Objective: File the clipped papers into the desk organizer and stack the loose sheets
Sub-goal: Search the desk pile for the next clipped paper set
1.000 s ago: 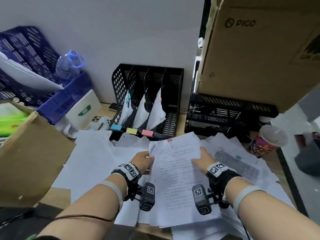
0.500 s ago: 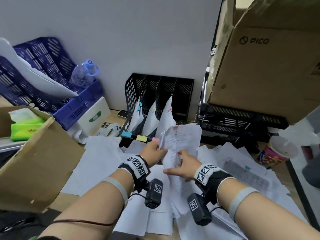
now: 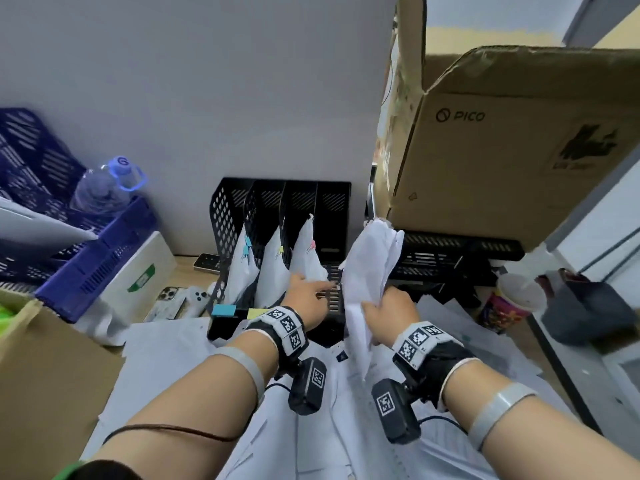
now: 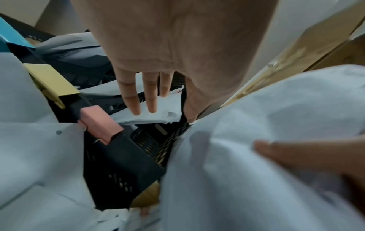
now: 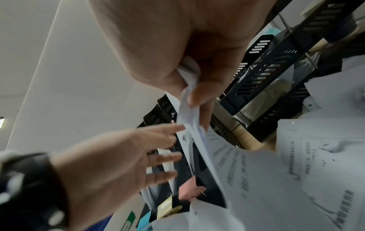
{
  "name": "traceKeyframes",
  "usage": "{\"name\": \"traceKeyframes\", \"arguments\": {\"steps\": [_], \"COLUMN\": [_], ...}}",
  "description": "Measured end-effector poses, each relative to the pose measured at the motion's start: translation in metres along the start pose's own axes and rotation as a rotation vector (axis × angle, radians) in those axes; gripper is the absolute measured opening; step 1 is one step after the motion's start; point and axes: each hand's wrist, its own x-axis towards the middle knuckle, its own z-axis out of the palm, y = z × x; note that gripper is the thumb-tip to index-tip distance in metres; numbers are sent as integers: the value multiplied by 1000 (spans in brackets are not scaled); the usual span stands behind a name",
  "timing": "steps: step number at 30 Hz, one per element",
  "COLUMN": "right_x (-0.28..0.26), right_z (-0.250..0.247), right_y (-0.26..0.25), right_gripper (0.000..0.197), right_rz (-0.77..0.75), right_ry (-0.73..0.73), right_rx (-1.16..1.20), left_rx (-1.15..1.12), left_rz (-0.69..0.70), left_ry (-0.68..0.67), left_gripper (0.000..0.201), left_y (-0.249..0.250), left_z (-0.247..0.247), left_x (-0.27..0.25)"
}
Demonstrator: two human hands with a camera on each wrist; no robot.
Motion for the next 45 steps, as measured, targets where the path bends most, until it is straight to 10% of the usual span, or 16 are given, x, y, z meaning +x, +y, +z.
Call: {"name": "traceKeyframes", "arguments": {"steps": [7, 27, 45], "right_x": [3, 89, 65], "right_z": [-6, 50, 91], "right_y": [-28, -142, -29], "right_gripper": [26, 20, 21], "right_rz": [20, 33, 217], "right_ry": [-116, 62, -196], "right_rx": [381, 279, 436], "left_rx": [219, 69, -151], "left_rz": [-66, 196, 403], "left_ry": [17, 66, 162], "left_gripper": [79, 72, 31], "left_y": [-30, -69, -39], "left_z": [-7, -70, -20], "left_x": [22, 45, 40]}}
